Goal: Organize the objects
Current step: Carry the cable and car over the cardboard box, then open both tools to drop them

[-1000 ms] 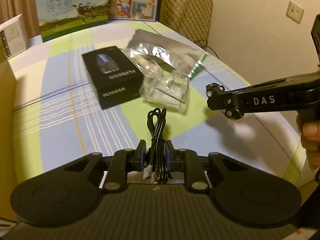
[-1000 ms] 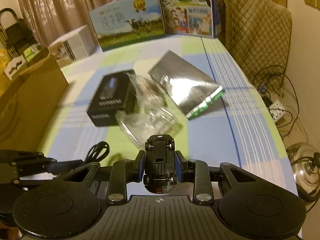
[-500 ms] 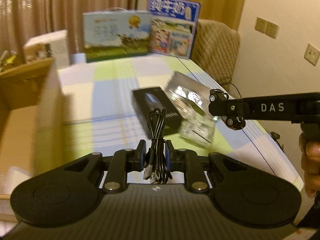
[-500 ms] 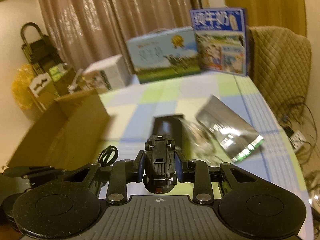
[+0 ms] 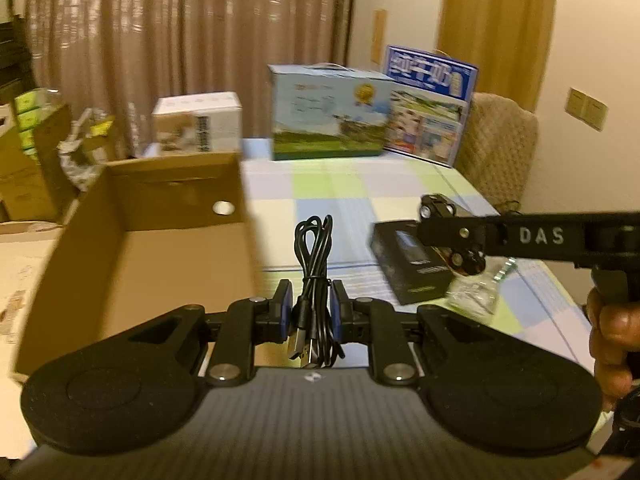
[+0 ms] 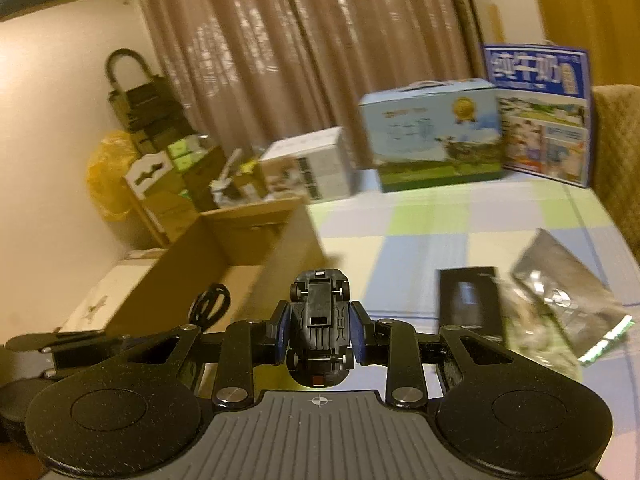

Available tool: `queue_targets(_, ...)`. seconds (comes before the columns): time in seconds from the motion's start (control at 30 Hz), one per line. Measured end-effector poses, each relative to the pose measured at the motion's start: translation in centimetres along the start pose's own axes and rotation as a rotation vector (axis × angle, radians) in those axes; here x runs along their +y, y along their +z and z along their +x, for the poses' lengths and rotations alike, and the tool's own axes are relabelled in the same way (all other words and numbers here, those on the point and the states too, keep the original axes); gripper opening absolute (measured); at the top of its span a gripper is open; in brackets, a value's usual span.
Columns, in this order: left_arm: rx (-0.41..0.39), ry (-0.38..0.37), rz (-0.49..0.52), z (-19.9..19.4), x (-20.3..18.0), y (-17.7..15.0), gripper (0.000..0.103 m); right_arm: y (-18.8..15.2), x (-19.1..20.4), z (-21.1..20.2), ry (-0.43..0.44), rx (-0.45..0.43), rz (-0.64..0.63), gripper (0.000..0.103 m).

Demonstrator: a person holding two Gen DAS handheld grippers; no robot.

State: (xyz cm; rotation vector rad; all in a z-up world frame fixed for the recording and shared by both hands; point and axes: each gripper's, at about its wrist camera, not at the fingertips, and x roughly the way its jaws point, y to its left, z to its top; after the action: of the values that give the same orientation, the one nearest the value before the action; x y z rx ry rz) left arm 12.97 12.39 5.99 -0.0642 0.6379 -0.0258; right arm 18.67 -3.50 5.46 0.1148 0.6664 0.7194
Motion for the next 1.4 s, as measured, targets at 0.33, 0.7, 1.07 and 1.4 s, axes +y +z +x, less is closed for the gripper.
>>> queue_targets(0.33,-0.025,0.123,-0.046,-2.6,7.3,0.4,0.016,-0.1,5.0,3.3,0.104,-0.001,-0.060,0.027)
queue_targets(0.7,-0.011,0.171,-0.091,-2.9,11.4,-0.7,0.016,-0.7,7.5,6.0,0.167,0.026,-0.097,0.027)
queue_targets(1.07,-0.012,0.178,-0.080,-2.0,12.2,-0.5,0.021,-1.1,8.3,7.5,0.169,0.051,-0.107,0.027)
queue_targets(1.4,-0.018,0.189,-0.119,-2.1,13.3,-0.7,0.033,-1.4,8.3,7.9,0.167,0.063,-0.098,0.027)
